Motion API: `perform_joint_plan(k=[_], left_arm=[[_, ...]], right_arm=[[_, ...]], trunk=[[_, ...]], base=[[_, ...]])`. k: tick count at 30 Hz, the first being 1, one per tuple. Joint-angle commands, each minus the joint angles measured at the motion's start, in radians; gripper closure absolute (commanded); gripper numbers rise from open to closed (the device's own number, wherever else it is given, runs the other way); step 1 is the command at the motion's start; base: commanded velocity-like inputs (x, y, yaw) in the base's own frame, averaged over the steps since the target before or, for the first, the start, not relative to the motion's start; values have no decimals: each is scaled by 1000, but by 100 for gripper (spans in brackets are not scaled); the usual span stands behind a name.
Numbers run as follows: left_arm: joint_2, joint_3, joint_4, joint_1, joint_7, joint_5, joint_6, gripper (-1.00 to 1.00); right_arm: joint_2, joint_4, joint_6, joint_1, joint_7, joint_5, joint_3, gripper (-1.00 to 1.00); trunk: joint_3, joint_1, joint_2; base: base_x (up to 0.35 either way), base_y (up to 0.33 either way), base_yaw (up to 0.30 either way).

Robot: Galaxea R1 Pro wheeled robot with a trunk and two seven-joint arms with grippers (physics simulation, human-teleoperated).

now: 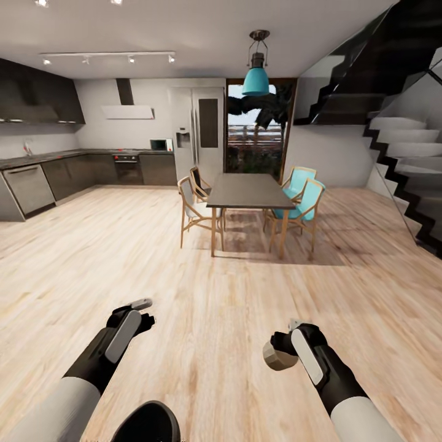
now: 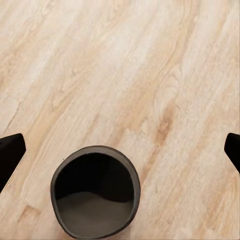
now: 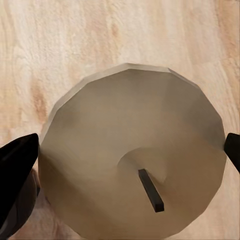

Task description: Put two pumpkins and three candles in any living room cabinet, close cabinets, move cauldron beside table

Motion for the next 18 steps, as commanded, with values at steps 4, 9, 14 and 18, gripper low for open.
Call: perform_joint_plan(k=[4,9,14,18], left_arm=[[4,-5,5,-13,12,8,49,-100],[27,-3,11,-15,11,7,71,-100],[22,-2,12,-16,10,11,67,-100],[14,-3,20,-16,10,12,50,-100]], right_arm=[[-9,-2,7,-1,-6,-11,1,100],[-13,-30,11,-1,-4,-13,0,100],[-8,-34,10,-1,-5,-12,2,100],[-10,-34,10,-1,-5,-13,1,100]], trunk=[[11,-15,28],[27,-35,63],[43,-54,98],[55,-69,126]], base=[[0,0,284],[0,0,284],[0,0,284],[0,0,284]])
